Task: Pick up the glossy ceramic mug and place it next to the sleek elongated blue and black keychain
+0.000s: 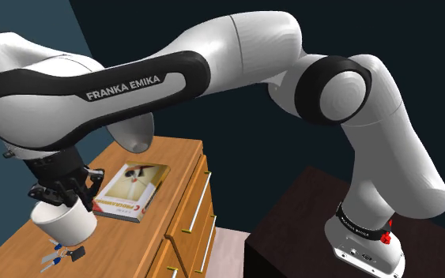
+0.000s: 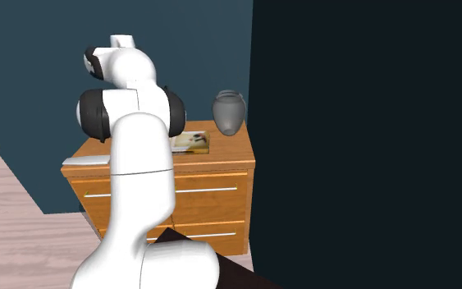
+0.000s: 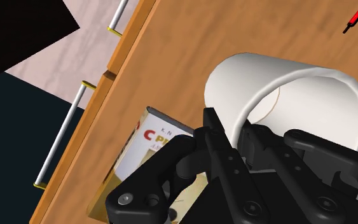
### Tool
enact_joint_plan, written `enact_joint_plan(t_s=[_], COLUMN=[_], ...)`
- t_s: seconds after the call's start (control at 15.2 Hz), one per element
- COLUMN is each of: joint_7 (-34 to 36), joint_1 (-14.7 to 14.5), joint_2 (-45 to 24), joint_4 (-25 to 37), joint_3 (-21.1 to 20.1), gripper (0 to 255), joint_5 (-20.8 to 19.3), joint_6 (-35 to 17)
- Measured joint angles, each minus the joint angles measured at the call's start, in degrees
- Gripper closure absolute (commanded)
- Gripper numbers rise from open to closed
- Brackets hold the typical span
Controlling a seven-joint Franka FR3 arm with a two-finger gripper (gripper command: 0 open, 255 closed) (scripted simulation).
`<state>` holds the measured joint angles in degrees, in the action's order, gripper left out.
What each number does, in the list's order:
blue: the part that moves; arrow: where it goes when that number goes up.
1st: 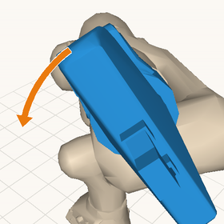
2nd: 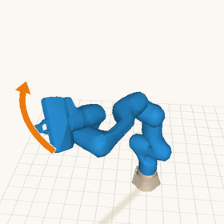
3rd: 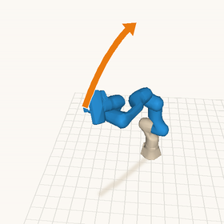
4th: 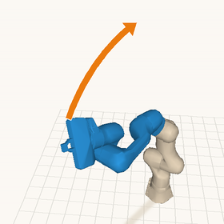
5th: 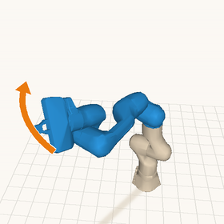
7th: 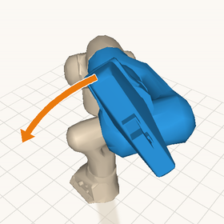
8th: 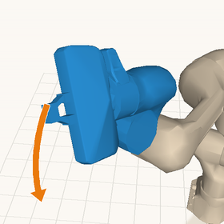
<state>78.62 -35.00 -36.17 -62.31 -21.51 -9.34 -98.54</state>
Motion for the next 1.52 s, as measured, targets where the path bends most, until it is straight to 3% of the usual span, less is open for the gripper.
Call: enact_joint_plan(t_s=[0.86,1.52], joint_7=[0.21,0.51], joint_1=[1.2,1.38], joint_2=[-0.24,-1.79], joint_4=[-9.86,-14.07], joint_3=[0.27,0.67], gripper=[255,255], joint_5=[-0.26,-0.85], joint_6=[-9.94,-15.59])
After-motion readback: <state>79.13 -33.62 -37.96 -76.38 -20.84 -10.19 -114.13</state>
